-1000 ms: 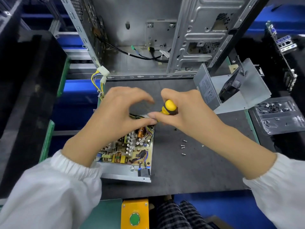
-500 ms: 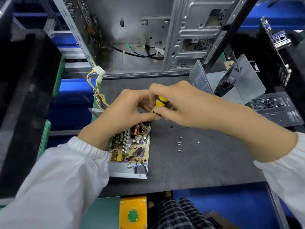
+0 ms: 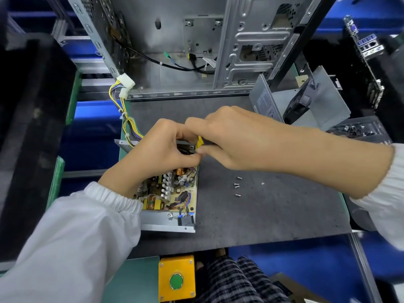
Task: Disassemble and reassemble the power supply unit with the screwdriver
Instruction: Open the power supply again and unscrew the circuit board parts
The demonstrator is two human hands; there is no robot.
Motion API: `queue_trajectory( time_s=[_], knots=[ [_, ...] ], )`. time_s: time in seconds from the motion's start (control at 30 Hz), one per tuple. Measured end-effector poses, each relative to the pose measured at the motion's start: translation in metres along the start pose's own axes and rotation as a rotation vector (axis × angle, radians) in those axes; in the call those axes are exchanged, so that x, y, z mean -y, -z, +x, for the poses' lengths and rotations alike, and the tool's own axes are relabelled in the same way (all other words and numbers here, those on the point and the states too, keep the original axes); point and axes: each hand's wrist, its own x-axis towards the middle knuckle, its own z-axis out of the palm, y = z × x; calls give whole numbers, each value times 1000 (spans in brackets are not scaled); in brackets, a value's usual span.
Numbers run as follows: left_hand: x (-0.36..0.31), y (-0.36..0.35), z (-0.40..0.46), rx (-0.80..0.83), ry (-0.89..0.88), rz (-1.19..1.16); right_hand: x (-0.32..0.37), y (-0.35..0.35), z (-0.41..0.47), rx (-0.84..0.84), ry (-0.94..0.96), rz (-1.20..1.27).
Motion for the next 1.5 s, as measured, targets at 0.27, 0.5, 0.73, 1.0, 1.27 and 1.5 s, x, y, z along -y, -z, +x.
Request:
queue_trajectory(
  time_s=[0.27,0.5,0.73,1.0,1.27,1.5],
  knots=[
    [1,6,13,49,-14,-15,-7,-2,8,-56,-161,67],
    [-1,1,12,29,-53,-11,-3,8,1,-27,-130,-153],
    [-1,3,12,140,-29,-29,-7,22,-2,115,80,-363],
    [-3,2,15,93,-69,-57,-1,28,-2,85,-87,-495],
    [-2,6,11,116,-77,-78,-3,31,1,161,45,-303],
    [2,-1,16,29,-67,-69,6,30,7,9,-83,-481]
  ],
)
